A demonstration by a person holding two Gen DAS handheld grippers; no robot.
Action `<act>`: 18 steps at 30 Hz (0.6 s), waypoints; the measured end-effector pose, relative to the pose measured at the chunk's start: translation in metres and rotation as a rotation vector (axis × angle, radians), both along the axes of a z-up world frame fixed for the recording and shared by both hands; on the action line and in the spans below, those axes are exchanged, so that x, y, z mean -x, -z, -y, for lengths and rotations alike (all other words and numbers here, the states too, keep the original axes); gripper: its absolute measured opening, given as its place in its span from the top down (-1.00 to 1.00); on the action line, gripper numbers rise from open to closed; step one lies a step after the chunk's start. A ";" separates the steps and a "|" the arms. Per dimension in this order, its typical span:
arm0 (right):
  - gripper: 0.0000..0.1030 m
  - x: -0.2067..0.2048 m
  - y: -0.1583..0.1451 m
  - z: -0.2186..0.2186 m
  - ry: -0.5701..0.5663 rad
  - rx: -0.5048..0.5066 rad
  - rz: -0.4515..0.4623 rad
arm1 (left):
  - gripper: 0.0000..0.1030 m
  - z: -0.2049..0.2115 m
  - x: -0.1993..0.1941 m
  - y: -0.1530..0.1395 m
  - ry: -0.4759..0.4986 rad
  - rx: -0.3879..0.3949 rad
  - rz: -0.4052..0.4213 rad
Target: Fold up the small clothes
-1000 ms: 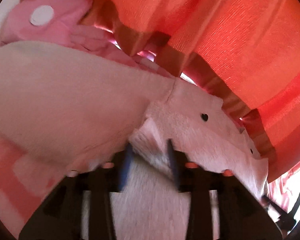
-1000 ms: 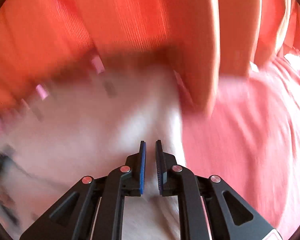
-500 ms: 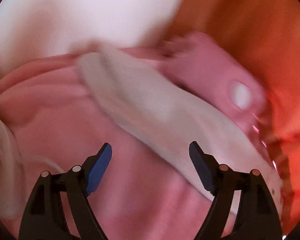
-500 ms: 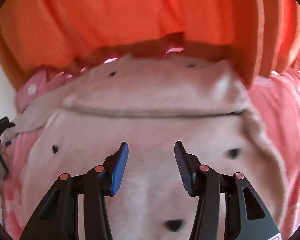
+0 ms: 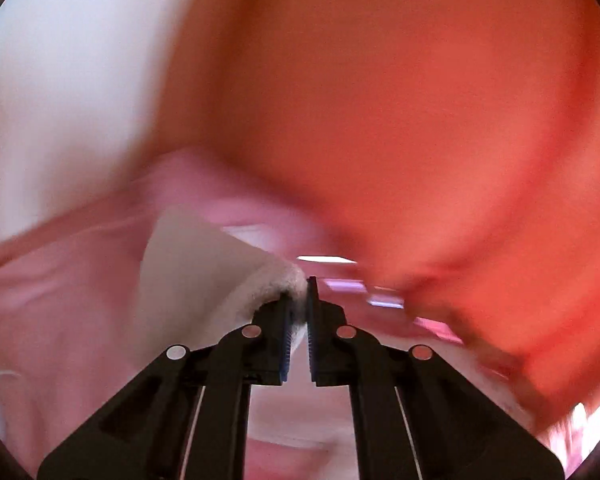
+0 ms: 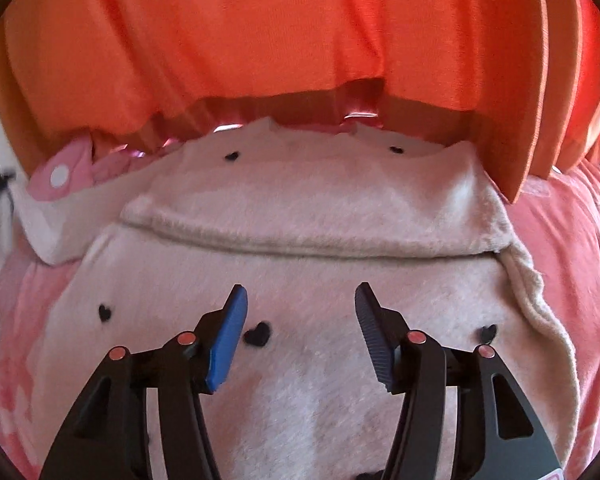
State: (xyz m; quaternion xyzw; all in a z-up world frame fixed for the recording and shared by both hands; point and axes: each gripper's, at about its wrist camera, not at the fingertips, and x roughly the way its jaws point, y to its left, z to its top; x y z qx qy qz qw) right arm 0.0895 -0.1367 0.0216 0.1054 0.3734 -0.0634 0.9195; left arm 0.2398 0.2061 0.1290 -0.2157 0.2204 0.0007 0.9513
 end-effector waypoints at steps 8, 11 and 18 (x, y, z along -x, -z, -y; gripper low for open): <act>-0.17 -0.001 0.004 0.065 0.123 -0.093 -0.043 | 0.61 0.244 0.019 0.073 0.460 -0.020 -0.208; -0.17 0.002 0.009 0.092 0.177 -0.131 -0.050 | 0.51 0.240 0.028 0.119 0.398 0.017 -0.313; -0.18 -0.003 0.009 0.107 0.178 -0.163 -0.013 | -0.13 0.165 0.017 0.107 0.196 0.009 -0.297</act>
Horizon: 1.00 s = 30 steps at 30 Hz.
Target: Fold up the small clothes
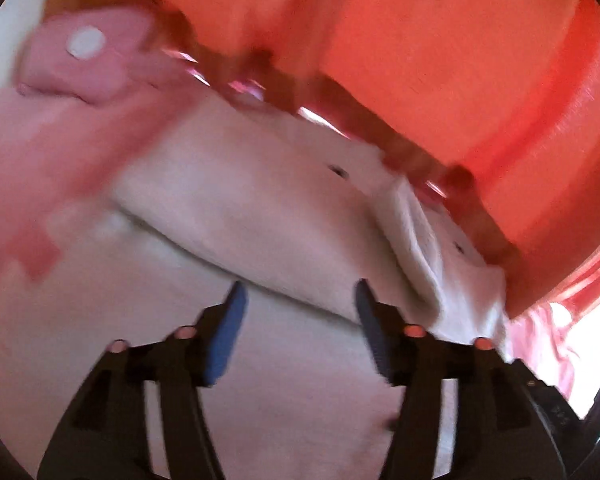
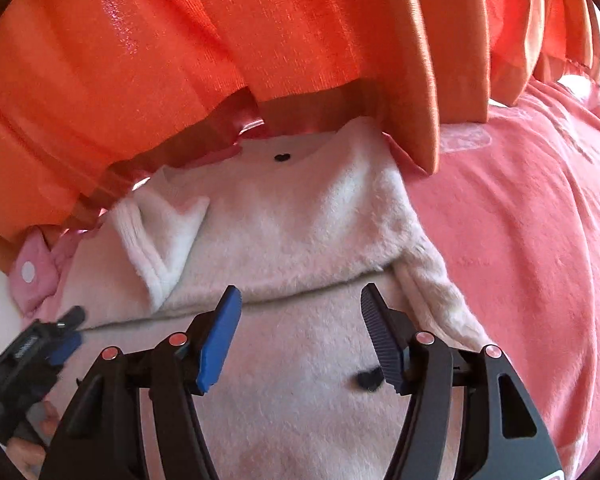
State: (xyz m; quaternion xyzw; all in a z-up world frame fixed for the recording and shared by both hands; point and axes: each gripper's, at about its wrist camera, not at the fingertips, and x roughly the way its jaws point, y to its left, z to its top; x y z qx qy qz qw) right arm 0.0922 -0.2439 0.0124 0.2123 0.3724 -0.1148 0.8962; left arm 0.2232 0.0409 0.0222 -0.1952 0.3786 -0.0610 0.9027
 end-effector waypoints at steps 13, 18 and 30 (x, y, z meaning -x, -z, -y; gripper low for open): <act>-0.27 -0.104 -0.002 -0.126 -0.320 0.376 0.001 | 0.01 -0.062 -0.031 0.031 -0.144 -0.037 -0.090; 0.74 -0.127 0.024 -0.116 -0.288 0.317 -0.078 | 0.01 -0.051 -0.032 0.034 -0.126 -0.120 -0.098; 0.70 -0.064 0.047 0.012 -0.086 -0.129 -0.047 | -0.03 -0.043 -0.028 0.044 -0.112 -0.164 -0.099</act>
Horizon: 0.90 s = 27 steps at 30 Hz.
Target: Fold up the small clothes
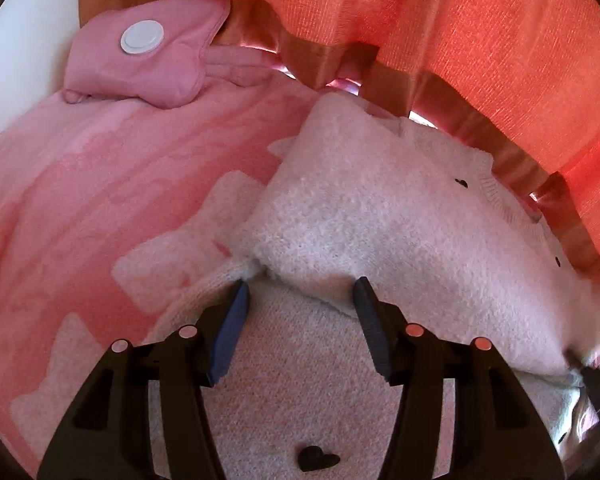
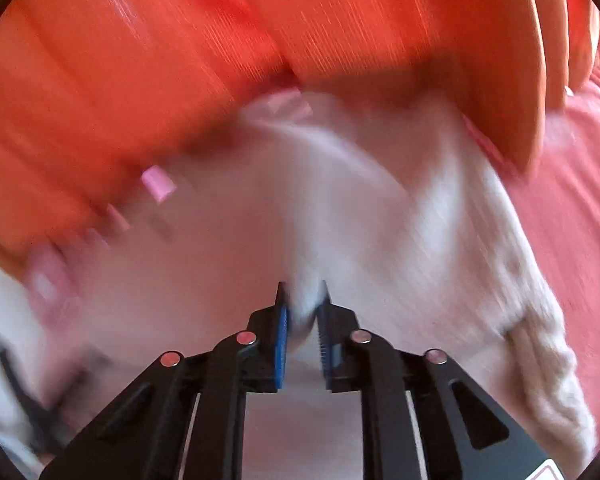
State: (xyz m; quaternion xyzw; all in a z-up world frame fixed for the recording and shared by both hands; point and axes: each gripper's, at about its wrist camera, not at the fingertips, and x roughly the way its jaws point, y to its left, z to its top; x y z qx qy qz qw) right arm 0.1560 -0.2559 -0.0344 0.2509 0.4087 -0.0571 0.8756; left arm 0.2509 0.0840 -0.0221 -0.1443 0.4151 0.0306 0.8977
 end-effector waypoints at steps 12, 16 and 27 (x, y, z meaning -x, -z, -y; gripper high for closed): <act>0.39 0.003 -0.002 0.047 0.153 -0.123 0.033 | 0.33 -0.045 0.000 0.003 -0.106 0.306 -0.003; 0.85 -0.003 -0.043 0.031 0.057 -0.078 0.139 | 0.79 -0.047 0.001 -0.002 -0.127 0.251 0.023; 0.87 -0.008 -0.016 0.050 0.055 0.022 0.042 | 0.82 -0.038 -0.003 -0.001 -0.113 0.134 0.016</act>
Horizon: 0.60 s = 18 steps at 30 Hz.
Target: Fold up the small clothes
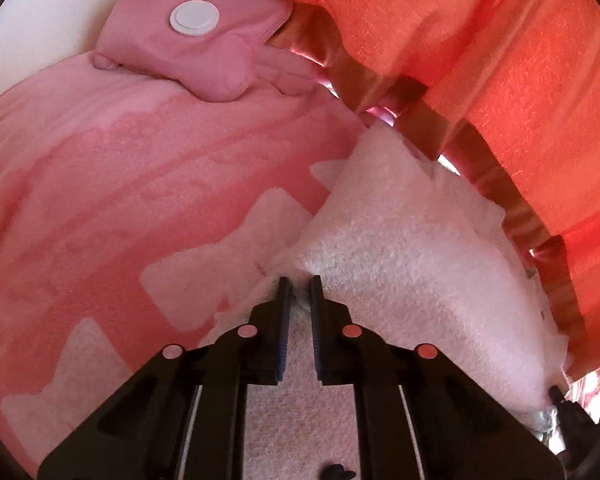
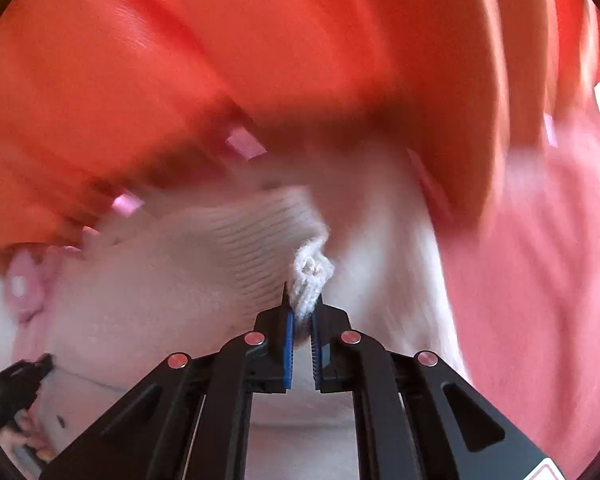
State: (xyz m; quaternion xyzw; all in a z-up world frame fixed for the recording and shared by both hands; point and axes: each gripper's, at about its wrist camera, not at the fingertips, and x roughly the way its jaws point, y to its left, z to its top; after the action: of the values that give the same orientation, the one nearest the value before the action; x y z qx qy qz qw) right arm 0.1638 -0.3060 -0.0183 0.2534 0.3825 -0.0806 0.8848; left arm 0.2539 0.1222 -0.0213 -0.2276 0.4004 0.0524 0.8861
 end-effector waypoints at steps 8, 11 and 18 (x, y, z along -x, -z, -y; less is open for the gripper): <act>0.88 -0.003 0.000 0.001 0.003 0.079 -0.028 | 0.82 0.005 0.000 0.001 0.015 -0.052 -0.005; 0.88 0.006 -0.010 0.006 0.008 0.031 0.011 | 0.82 0.007 -0.001 0.001 0.018 -0.061 -0.008; 0.87 0.004 0.021 0.011 -0.020 0.064 -0.057 | 0.79 0.006 -0.001 0.002 0.032 -0.060 -0.009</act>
State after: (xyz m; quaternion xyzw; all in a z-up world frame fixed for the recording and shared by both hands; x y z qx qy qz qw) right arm 0.1600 -0.3173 -0.0393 0.2187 0.4074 -0.0912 0.8820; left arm 0.2544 0.1162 -0.0228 -0.1943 0.4063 0.0514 0.8914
